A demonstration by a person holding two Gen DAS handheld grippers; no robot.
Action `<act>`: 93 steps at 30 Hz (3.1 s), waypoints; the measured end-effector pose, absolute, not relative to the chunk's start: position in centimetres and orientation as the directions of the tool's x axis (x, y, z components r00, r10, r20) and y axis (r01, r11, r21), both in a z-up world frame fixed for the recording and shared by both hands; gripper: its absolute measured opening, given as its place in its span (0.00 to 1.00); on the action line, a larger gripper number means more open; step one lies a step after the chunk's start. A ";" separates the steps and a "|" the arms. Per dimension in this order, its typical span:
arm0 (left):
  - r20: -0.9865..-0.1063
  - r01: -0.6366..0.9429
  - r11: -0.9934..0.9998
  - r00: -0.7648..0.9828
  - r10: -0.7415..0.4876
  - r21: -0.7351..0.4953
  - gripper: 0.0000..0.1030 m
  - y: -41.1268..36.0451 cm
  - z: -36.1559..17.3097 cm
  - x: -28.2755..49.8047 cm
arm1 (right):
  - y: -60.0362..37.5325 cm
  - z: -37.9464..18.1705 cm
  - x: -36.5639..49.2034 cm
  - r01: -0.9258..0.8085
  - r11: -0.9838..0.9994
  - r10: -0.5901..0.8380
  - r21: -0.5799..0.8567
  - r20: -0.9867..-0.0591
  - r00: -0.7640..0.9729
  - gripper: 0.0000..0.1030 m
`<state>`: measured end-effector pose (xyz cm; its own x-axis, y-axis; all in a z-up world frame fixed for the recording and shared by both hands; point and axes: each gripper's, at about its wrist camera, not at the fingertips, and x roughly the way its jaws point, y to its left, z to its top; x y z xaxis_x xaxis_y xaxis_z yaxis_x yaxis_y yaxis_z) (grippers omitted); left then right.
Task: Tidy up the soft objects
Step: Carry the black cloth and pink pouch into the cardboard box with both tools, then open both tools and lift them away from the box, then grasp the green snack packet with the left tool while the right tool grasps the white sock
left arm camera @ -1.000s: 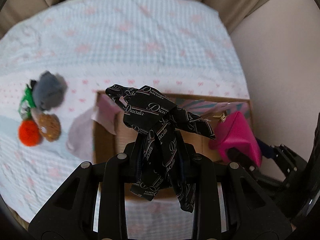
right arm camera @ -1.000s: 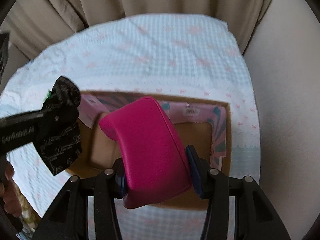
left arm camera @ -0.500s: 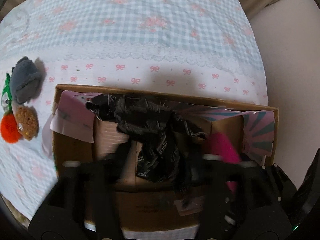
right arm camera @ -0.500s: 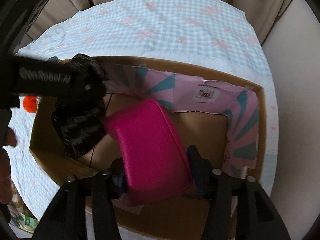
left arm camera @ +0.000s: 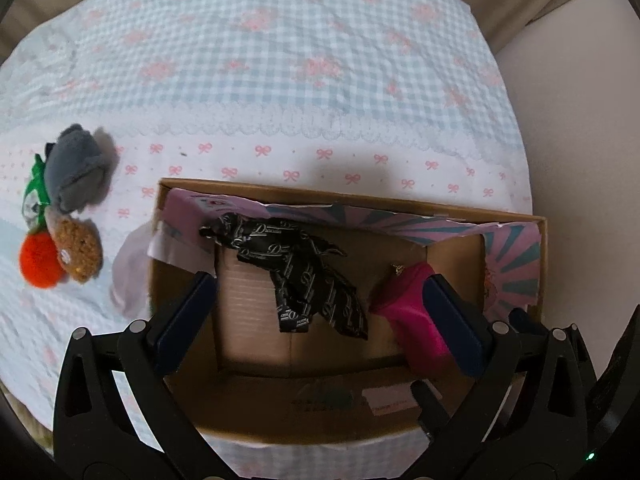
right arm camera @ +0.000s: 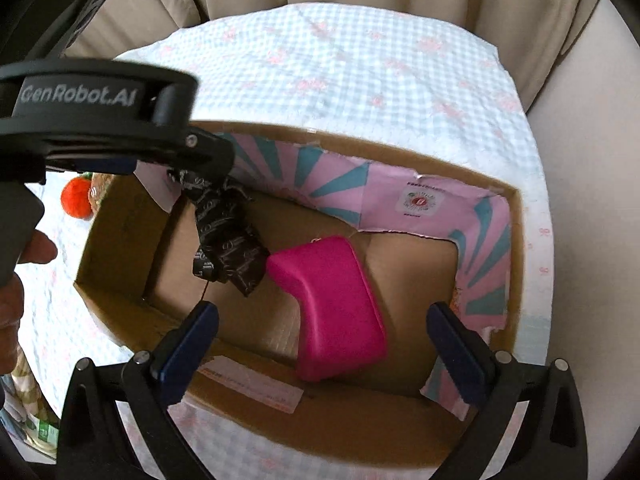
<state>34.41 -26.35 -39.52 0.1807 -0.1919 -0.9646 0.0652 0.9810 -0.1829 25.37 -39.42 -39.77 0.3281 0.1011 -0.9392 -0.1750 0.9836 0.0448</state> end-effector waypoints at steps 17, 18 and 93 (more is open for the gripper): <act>-0.890 0.119 0.972 0.391 -0.233 -0.202 1.00 -21.6 -26.2 26.0 | -36.9 -27.8 19.7 -0.115 0.993 0.081 0.026 -0.862 0.500 1.00; -0.883 0.120 0.972 0.405 -0.235 -0.203 1.00 -21.1 -25.3 25.3 | -36.6 -26.9 19.3 -0.113 0.993 0.077 0.022 -0.855 0.513 1.00; -0.868 0.423 0.902 0.411 -0.278 -0.089 0.78 13.4 -43.1 36.5 | -8.3 -42.6 25.6 0.508 0.861 -0.316 -0.004 -0.788 0.528 0.93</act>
